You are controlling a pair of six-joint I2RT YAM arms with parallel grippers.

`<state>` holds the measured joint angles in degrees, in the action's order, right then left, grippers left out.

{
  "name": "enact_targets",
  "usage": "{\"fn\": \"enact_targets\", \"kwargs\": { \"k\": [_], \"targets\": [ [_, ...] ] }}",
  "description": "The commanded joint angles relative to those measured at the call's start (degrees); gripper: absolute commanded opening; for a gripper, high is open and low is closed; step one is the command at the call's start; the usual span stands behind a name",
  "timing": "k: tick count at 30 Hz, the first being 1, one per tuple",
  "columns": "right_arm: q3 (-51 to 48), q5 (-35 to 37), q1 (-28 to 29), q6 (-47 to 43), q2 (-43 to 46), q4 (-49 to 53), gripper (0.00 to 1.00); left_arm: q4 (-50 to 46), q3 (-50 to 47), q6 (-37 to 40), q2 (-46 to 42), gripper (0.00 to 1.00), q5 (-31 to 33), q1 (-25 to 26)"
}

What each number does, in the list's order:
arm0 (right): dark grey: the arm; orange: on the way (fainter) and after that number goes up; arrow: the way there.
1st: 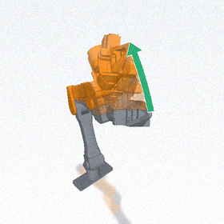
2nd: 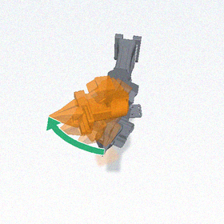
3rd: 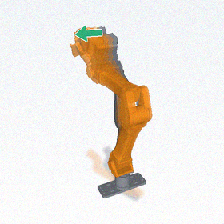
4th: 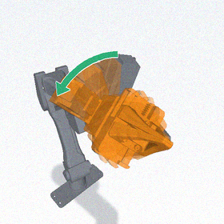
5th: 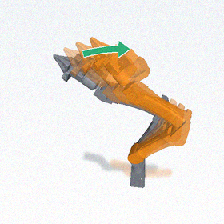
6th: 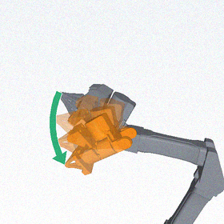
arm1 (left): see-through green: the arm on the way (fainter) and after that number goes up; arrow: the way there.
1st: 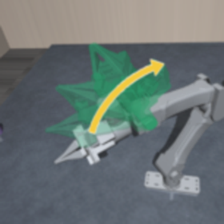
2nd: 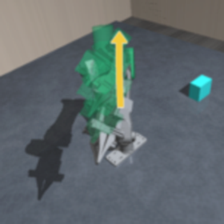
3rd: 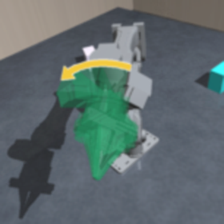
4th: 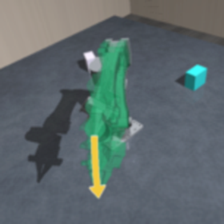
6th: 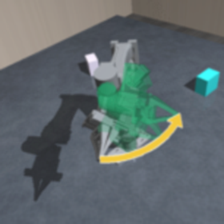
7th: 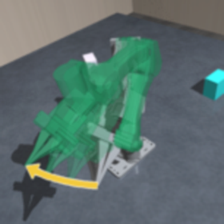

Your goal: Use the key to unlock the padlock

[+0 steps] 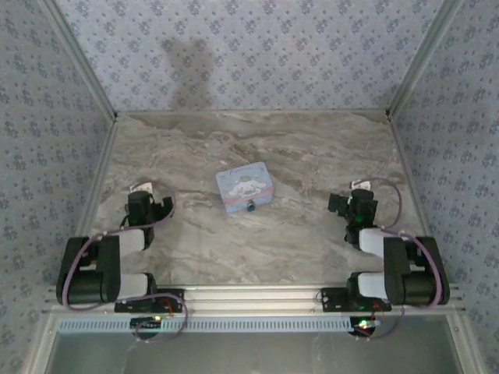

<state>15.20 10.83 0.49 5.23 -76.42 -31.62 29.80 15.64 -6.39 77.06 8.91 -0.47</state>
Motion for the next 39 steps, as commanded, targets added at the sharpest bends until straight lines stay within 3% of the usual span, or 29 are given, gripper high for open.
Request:
{"fn": "enact_targets", "kwargs": {
  "k": [1,20,22,25,28,30,31,32,34,35,37,39],
  "targets": [
    [6.18,-0.93,-0.75,-5.41,-10.94,-17.34,1.0,19.33,6.86,3.41,10.83,0.98,3.55,1.33],
    [6.17,-1.65,-1.11,-5.25,-10.7,-17.53,1.0,19.2,6.91,3.48,10.84,0.98,3.35,1.19],
    [8.12,-0.43,-0.55,-5.48,-7.5,-11.07,1.0,19.0,6.88,3.04,9.85,0.98,3.97,1.24],
    [13.62,2.45,-0.08,-4.04,-1.5,3.83,1.0,7.21,10.99,2.14,5.01,0.98,6.56,1.2],
    [14.83,0.1,-0.7,0.03,5.02,9.46,1.0,-4.22,15.53,-0.27,0.32,0.98,8.68,0.83],
    [16.5,-2.53,-2.0,7.97,9.49,16.39,1.0,-12.48,18.87,-7.94,-2.93,0.98,7.47,-0.63],
    [18.51,-2.66,-3.27,16.9,11.51,23.99,1.0,-18.4,21.33,-13.92,-4.36,0.98,7.75,-1.39],
    [20.77,-4.52,-4.76,25.92,12.66,31.4,1.0,-23.71,23.84,-18.48,-5.28,0.98,6.93,-2.22],
    [23.67,-16.83,-9.29,28.02,11.68,35.23,0.97,-31.12,27.83,-21.86,-6.25,0.98,1.54,-2.87],
    [25.2,-21.26,-10.02,27.84,10.92,37.22,0.89,-33.98,29.41,-22.53,-6.62,0.98,-2.4,-2.83],
    [28.16,-24.61,-8.91,26.76,10.09,42.66,0.8,-38.62,31.27,-24.8,-7.61,0.95,-7.21,-1.72],
    [30.96,-24.09,-6.35,26.4,9.99,49.56,0.77,-42.69,31.99,-26.85,-9.47,0.89,-8.93,0.68]
  ]
}}
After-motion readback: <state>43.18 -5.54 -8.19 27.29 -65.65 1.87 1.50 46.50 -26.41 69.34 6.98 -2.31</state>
